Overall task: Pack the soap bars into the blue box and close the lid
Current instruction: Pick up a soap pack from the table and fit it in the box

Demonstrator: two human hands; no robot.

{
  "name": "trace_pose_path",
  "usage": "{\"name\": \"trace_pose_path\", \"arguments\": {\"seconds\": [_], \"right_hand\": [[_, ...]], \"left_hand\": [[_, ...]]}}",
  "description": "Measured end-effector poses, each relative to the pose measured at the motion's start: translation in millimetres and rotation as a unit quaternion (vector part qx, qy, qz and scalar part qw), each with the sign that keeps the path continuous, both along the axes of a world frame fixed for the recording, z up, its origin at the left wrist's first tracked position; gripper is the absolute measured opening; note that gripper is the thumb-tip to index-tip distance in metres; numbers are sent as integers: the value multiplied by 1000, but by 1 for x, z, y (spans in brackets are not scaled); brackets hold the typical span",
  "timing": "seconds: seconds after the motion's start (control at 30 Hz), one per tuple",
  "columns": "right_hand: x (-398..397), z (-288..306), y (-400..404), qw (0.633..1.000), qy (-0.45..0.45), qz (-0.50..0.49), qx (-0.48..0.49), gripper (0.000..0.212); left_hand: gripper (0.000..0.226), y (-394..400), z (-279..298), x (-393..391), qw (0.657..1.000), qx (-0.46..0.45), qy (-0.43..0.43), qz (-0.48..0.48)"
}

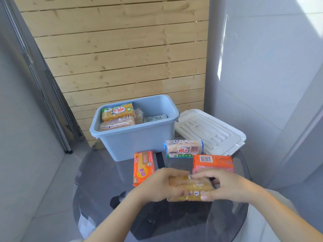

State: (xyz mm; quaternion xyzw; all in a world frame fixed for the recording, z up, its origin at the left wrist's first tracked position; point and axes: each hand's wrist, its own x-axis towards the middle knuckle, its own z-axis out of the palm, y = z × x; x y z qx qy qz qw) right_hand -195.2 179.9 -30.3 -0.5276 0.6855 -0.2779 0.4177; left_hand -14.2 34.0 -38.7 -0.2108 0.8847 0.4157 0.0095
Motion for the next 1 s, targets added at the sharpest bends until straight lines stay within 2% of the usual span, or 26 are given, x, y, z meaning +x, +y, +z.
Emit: {"name": "trace_pose_path", "arguments": {"seconds": [0.13, 0.2, 0.3, 0.4, 0.5, 0.57, 0.63, 0.7, 0.8, 0.9, 1.0], "right_hand": [[-1, 24, -14, 993, -79, -50, -71, 29], [3, 39, -23, 982, -139, -76, -100, 33], [10, 56, -45, 967, -175, -127, -138, 38], [9, 74, -71, 951, -213, -183, -129, 31], [7, 98, -97, 943, -240, -213, -88, 27], [3, 115, -115, 943, -237, -219, -82, 36], [-2, 130, -136, 948, -217, -210, -102, 39], [-6, 138, -160, 955, -166, -207, -131, 36], [-8, 136, -194, 964, -36, -214, -153, 28], [-12, 127, -217, 964, 27, -235, -125, 29], [-21, 118, -229, 958, 54, -264, -96, 28]], "left_hand": [[45, -15, 32, 9, 994, 86, 44, 44], [36, -22, 51, 11, 989, 108, 72, 67], [49, -33, 78, 15, 978, 123, 114, 126], [58, -46, 97, 22, 962, 168, 169, 130], [71, -60, 109, 20, 961, 96, 223, 134], [61, -71, 117, 12, 946, 31, 267, 182], [51, -86, 125, 1, 924, 5, 298, 238], [51, -105, 132, -14, 907, -17, 295, 299], [43, -135, 137, -40, 897, -42, 248, 364], [50, -160, 130, -57, 924, -60, 141, 351], [83, -173, 119, -59, 961, -87, 25, 263]]}}
